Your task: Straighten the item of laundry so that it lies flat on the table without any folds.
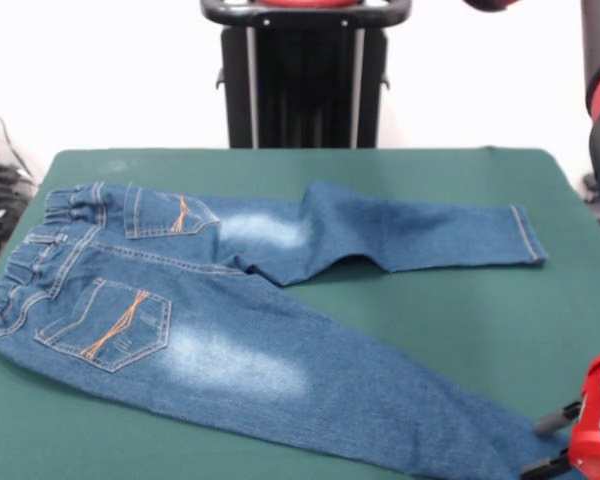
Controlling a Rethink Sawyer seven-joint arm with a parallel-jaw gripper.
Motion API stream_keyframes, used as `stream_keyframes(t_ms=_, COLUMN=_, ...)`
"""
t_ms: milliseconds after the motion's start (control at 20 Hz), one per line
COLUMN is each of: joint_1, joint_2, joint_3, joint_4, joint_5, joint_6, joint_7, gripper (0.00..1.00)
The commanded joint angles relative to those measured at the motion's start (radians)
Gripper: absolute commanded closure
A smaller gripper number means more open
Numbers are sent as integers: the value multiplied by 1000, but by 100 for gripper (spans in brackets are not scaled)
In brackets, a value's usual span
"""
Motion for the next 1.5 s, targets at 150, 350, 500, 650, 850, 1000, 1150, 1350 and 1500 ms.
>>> stream_keyframes(t_ms=150, joint_1=62, joint_2=44, joint_3=24, joint_4=32, joint_5=-40, joint_6=-92, joint_7=289, gripper=0)
stream_keyframes(t_ms=350, joint_1=108, joint_2=73, joint_3=83, joint_4=85, joint_5=-67, joint_6=-124, joint_7=259, gripper=0)
stream_keyframes(t_ms=500, joint_1=155, joint_2=100, joint_3=139, joint_4=141, joint_5=-90, joint_6=-155, joint_7=228, gripper=0)
stream_keyframes(t_ms=650, joint_1=183, joint_2=127, joint_3=172, joint_4=180, joint_5=-108, joint_6=-195, joint_7=212, gripper=0)
stream_keyframes(t_ms=850, joint_1=190, joint_2=139, joint_3=186, joint_4=188, joint_5=-131, joint_6=-215, joint_7=223, gripper=0)
stream_keyframes(t_ms=1000, joint_1=184, joint_2=145, joint_3=181, joint_4=176, joint_5=-137, joint_6=-227, joint_7=242, gripper=0)
stream_keyframes(t_ms=1150, joint_1=189, joint_2=153, joint_3=188, joint_4=180, joint_5=-141, joint_6=-243, joint_7=244, gripper=0)
stream_keyframes(t_ms=1350, joint_1=197, joint_2=162, joint_3=191, joint_4=187, joint_5=-148, joint_6=-251, joint_7=234, gripper=0)
stream_keyframes(t_ms=1500, joint_1=205, joint_2=166, joint_3=203, joint_4=196, joint_5=-152, joint_6=-251, joint_7=222, gripper=0)
